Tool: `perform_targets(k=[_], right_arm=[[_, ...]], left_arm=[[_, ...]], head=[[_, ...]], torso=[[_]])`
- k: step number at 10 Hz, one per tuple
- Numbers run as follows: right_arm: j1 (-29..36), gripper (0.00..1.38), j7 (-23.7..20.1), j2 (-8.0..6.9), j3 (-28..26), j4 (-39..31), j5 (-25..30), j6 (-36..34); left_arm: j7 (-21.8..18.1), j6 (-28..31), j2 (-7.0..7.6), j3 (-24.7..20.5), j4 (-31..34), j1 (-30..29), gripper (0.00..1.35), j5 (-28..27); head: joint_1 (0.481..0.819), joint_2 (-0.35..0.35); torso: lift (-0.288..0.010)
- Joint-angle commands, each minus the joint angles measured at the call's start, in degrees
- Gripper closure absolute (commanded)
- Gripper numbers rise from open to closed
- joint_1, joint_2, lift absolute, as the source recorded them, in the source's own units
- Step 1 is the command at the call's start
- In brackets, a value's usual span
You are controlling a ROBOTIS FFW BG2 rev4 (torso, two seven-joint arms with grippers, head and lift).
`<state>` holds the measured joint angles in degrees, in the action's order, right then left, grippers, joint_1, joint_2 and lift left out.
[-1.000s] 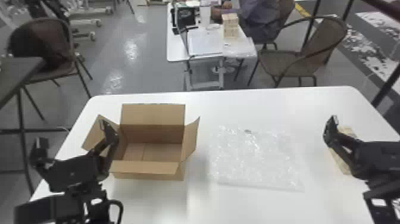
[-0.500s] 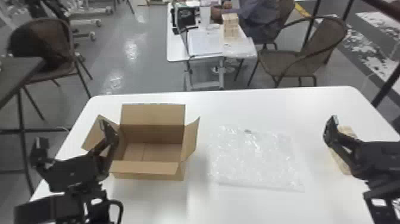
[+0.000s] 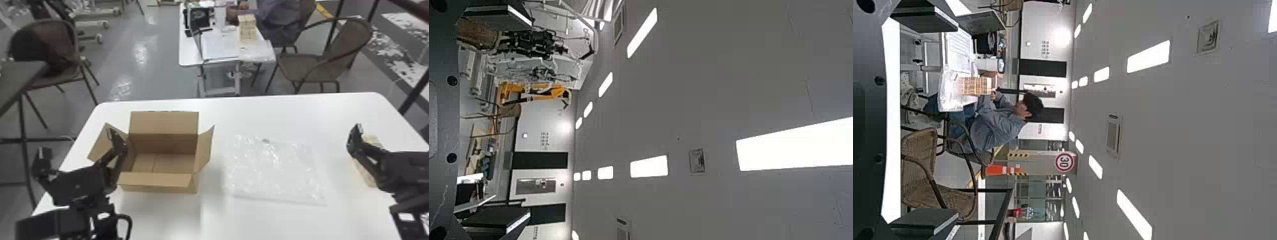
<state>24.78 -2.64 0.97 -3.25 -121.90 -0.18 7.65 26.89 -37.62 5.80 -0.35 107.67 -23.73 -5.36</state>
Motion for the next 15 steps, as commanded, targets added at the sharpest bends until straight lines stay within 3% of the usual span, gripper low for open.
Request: perform_targets(k=[1, 15], right_arm=[[0.00, 0.00, 0.00, 0.00, 0.00, 0.00, 0.00, 0.00], [0.00, 0.00, 0.00, 0.00, 0.00, 0.00, 0.00, 0.00]], left_arm=[[0.00, 0.00, 0.00, 0.00, 0.00, 0.00, 0.00, 0.00], [0.00, 0.00, 0.00, 0.00, 0.00, 0.00, 0.00, 0.00]], head=[[0.678, 0.086], [0.678, 0.086]], torso=[[-0.100], [-0.100]])
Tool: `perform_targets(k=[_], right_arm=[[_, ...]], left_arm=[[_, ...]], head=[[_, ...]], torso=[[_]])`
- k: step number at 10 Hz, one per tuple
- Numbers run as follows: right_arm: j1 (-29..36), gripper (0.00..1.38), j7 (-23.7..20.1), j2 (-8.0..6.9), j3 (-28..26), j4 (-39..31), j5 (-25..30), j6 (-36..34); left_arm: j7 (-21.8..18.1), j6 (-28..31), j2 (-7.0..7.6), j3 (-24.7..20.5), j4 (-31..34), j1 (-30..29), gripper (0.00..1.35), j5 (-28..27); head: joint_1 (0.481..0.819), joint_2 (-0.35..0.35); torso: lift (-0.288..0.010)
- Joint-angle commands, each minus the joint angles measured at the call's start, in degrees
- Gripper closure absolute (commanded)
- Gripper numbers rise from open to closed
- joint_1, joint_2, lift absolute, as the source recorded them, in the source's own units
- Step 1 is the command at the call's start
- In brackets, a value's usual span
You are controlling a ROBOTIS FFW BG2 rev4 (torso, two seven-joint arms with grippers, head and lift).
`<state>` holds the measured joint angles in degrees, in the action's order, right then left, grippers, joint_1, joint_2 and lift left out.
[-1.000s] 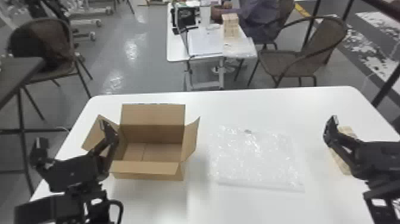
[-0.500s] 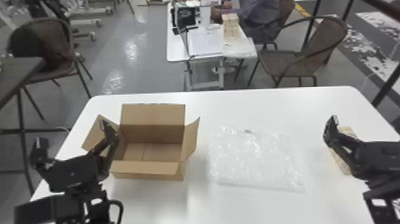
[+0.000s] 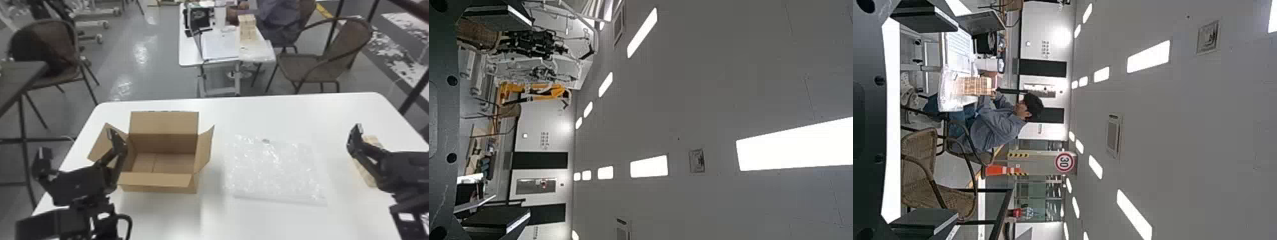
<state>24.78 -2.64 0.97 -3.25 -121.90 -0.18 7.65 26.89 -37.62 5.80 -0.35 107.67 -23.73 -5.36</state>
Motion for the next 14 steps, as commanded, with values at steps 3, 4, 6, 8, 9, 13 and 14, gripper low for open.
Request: perform_targets(k=[3, 4, 6, 8, 9, 13, 14], right_arm=[[0.00, 0.00, 0.00, 0.00, 0.00, 0.00, 0.00, 0.00], [0.00, 0.00, 0.00, 0.00, 0.00, 0.00, 0.00, 0.00], [0.00, 0.00, 0.00, 0.00, 0.00, 0.00, 0.00, 0.00], [0.00, 0.00, 0.00, 0.00, 0.00, 0.00, 0.00, 0.00], [0.00, 0.00, 0.00, 0.00, 0.00, 0.00, 0.00, 0.00], [0.00, 0.00, 0.00, 0.00, 0.00, 0.00, 0.00, 0.00], [0.00, 0.00, 0.00, 0.00, 0.00, 0.00, 0.00, 0.00]], left_arm=[[0.00, 0.00, 0.00, 0.00, 0.00, 0.00, 0.00, 0.00], [0.00, 0.00, 0.00, 0.00, 0.00, 0.00, 0.00, 0.00], [0.00, 0.00, 0.00, 0.00, 0.00, 0.00, 0.00, 0.00], [0.00, 0.00, 0.00, 0.00, 0.00, 0.00, 0.00, 0.00], [0.00, 0.00, 0.00, 0.00, 0.00, 0.00, 0.00, 0.00], [0.00, 0.00, 0.00, 0.00, 0.00, 0.00, 0.00, 0.00], [0.00, 0.00, 0.00, 0.00, 0.00, 0.00, 0.00, 0.00]], head=[[0.678, 0.086], [0.678, 0.086], [0.678, 0.086], [0.678, 0.086], [0.678, 0.086], [0.678, 0.086], [0.678, 0.086]], torso=[[-0.100], [-0.100], [-0.100], [-0.100], [-0.100], [-0.100], [-0.100]])
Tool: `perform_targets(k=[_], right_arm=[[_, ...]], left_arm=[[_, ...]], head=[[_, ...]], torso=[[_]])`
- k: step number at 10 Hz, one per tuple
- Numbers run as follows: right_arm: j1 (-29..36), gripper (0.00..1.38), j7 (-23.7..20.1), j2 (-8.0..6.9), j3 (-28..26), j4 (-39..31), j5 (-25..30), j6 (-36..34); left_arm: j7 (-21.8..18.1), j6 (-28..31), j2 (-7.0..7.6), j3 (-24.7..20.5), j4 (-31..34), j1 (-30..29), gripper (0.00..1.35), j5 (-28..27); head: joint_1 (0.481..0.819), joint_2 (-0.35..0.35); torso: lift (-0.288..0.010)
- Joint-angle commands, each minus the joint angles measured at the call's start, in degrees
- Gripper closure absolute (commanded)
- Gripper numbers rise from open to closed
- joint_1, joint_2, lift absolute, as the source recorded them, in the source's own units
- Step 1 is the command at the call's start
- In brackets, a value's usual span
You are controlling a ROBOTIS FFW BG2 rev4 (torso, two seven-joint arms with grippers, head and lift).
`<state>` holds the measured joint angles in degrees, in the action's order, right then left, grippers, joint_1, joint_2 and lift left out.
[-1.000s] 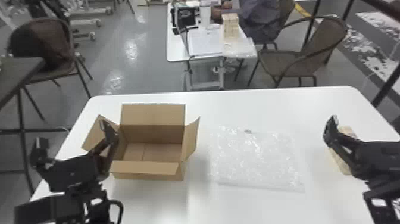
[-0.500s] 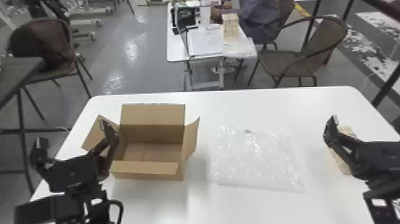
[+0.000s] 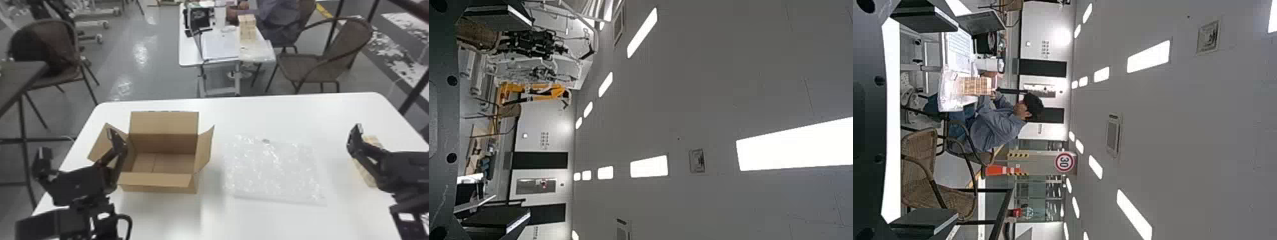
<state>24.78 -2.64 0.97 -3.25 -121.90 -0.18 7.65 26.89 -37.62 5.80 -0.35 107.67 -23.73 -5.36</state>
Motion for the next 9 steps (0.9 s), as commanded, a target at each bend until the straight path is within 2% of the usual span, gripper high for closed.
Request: perform_targets(k=[1, 9], right_arm=[[0.00, 0.00, 0.00, 0.00, 0.00, 0.00, 0.00, 0.00], [0.00, 0.00, 0.00, 0.00, 0.00, 0.00, 0.00, 0.00]], left_arm=[[0.00, 0.00, 0.00, 0.00, 0.00, 0.00, 0.00, 0.00], [0.00, 0.00, 0.00, 0.00, 0.00, 0.00, 0.00, 0.00]], head=[[0.678, 0.086], [0.678, 0.086]], torso=[[-0.100], [-0.100]])
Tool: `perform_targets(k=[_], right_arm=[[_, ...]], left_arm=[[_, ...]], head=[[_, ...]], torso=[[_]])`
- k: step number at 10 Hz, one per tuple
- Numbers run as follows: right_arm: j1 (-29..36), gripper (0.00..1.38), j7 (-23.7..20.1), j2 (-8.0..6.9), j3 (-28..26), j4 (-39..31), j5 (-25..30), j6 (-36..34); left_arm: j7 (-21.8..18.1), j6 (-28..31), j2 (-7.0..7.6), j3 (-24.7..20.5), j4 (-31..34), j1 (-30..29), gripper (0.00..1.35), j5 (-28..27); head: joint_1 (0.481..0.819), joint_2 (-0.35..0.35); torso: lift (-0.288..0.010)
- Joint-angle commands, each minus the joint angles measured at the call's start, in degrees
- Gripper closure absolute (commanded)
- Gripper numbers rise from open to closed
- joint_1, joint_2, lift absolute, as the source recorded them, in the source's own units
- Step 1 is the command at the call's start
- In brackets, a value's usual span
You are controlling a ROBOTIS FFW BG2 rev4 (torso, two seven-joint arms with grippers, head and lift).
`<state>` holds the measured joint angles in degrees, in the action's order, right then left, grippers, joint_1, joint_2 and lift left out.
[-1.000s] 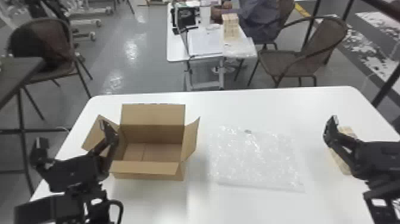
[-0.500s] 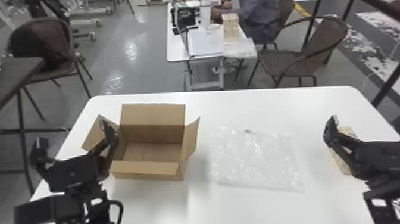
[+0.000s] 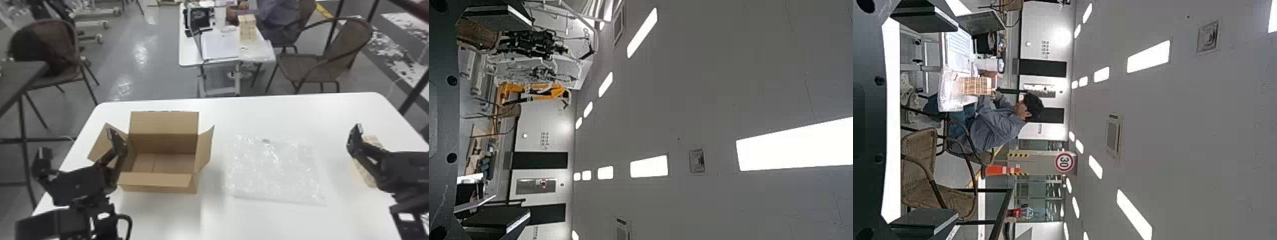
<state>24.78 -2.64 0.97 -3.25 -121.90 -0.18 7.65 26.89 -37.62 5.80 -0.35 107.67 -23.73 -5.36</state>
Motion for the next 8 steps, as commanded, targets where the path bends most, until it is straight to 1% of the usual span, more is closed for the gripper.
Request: perform_targets(k=[1, 8], right_arm=[[0.00, 0.00, 0.00, 0.00, 0.00, 0.00, 0.00, 0.00], [0.00, 0.00, 0.00, 0.00, 0.00, 0.00, 0.00, 0.00]], left_arm=[[0.00, 0.00, 0.00, 0.00, 0.00, 0.00, 0.00, 0.00], [0.00, 0.00, 0.00, 0.00, 0.00, 0.00, 0.00, 0.00]], head=[[0.678, 0.086], [0.678, 0.086]], torso=[[-0.100], [-0.100]])
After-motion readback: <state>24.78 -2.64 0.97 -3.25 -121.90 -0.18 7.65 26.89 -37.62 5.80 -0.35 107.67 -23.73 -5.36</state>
